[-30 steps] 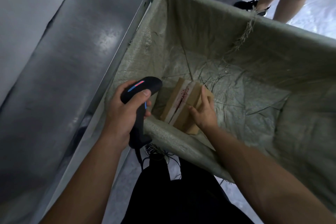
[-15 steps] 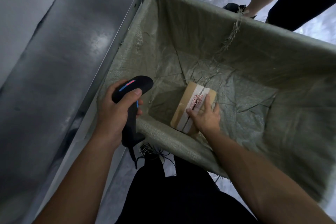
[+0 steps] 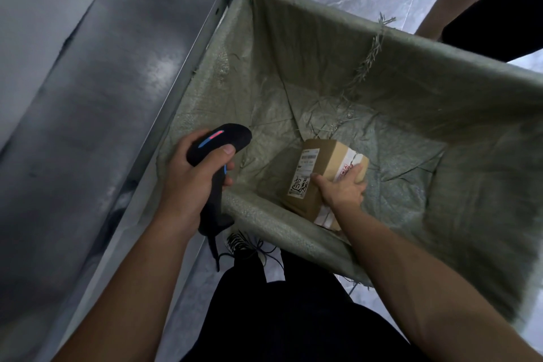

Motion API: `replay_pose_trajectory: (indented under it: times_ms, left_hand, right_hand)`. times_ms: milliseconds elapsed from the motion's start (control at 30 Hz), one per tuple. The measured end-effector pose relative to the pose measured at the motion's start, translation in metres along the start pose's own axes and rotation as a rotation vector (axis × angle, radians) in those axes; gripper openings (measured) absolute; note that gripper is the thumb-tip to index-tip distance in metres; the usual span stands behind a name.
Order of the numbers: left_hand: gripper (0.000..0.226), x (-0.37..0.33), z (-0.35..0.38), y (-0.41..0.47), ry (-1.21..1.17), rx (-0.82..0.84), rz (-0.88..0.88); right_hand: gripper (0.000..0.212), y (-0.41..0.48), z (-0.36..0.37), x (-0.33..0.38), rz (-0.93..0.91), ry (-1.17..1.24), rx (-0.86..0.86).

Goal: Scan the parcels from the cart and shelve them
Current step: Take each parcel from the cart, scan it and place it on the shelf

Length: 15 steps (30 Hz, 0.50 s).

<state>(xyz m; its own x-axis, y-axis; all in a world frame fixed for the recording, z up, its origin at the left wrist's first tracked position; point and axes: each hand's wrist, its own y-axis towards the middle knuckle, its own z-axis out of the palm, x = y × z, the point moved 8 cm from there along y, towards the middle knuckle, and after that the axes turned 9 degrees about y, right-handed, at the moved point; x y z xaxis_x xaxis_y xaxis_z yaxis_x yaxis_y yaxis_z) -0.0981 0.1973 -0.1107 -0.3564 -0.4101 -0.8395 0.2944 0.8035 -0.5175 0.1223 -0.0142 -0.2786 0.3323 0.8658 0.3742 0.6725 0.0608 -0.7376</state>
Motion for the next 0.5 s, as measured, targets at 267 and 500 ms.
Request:
replay_pose_trajectory:
  times_ms: [267, 500]
  left_hand:
    - [0.032, -0.002, 0.006, -0.009, -0.011, -0.019, 0.014]
    - [0.049, -0.014, 0.014, -0.034, -0.031, -0.061, 0.023]
  right_hand:
    - [0.111, 0.005, -0.009, 0.005, -0.136, 0.082, 0.051]
    - [0.122, -0.01, -0.014, 0.049, -0.37, 0.245, 0.177]
